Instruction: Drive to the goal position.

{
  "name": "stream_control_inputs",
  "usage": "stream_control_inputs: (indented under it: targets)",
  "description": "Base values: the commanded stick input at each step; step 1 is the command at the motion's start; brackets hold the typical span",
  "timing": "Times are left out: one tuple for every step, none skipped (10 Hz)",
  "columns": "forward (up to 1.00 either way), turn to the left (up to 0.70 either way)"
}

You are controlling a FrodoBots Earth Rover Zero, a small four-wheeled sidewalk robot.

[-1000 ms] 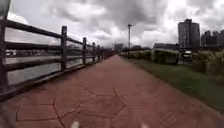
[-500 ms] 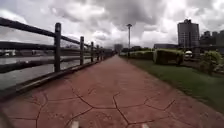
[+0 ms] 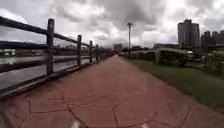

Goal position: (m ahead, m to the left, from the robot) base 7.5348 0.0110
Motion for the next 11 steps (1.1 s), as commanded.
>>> stream_control_inputs:
  targets:
    - [0.7, 0.0]
    - [0.7, 0.0]
    - [0.7, 0.0]
    - [0.7, 0.0]
    - [0.7, 0.0]
    - [0.7, 0.0]
    - [0.7, 0.0]
    - [0.7, 0.0]
    - [0.7, 0.0]
    - [0.7, 0.0]
    - [0.7, 0.0]
